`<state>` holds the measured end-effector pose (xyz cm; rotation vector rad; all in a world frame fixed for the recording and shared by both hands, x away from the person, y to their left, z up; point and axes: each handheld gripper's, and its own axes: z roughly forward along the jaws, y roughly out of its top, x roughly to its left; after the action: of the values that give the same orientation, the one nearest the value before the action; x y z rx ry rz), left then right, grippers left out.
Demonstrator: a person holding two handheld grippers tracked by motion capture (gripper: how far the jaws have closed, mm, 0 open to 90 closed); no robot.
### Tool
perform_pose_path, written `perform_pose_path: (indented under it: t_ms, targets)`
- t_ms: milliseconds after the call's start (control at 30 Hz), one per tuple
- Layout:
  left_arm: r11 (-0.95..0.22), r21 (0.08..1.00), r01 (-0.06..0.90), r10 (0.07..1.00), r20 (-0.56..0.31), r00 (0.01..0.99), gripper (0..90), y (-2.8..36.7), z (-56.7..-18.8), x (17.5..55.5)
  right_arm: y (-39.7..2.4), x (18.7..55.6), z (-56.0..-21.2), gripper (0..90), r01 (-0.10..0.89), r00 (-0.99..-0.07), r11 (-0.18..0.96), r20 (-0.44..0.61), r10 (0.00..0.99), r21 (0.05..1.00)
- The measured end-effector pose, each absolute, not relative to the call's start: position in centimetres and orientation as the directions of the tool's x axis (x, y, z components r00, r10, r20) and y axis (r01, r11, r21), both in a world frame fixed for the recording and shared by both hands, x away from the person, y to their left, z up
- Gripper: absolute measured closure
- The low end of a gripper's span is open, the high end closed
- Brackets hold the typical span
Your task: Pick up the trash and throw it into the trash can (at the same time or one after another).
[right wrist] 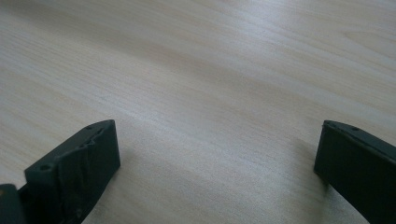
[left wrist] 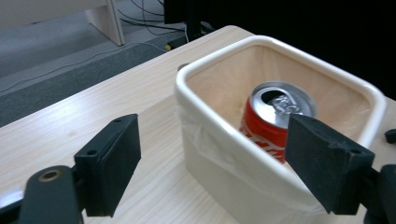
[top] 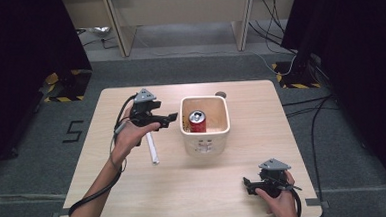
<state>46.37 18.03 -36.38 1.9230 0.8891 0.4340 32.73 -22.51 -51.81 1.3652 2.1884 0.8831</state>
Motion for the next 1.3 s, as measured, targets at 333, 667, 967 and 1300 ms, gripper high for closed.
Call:
perform_pose_path:
  t_ms: [333,667,967,1300]
  targets:
    - [-0.285,0.855,0.433,0.778,-0.057,0.626,19.1,20.2,-38.1,46.5,-22.5,32.7,-51.8,0.3,0.639,-0.435,0.319,-0.013,0.900,0.700]
    - [-0.295,0.800,0.523,0.835,-0.050,0.548,23.4,21.8,-43.0,47.8,-22.5,32.7,-51.8,0.3,0.640,-0.435,0.320,-0.014,0.900,0.699]
    - [-0.296,0.754,0.586,0.871,-0.038,0.489,32.0,23.0,-46.9,48.8,-22.5,32.7,-51.8,0.2,0.640,-0.434,0.318,-0.012,0.901,0.699]
    - [-0.299,0.736,0.608,0.882,-0.031,0.470,33.0,23.1,-48.7,49.0,-22.5,32.7,-51.8,0.3,0.641,-0.434,0.318,-0.012,0.901,0.699]
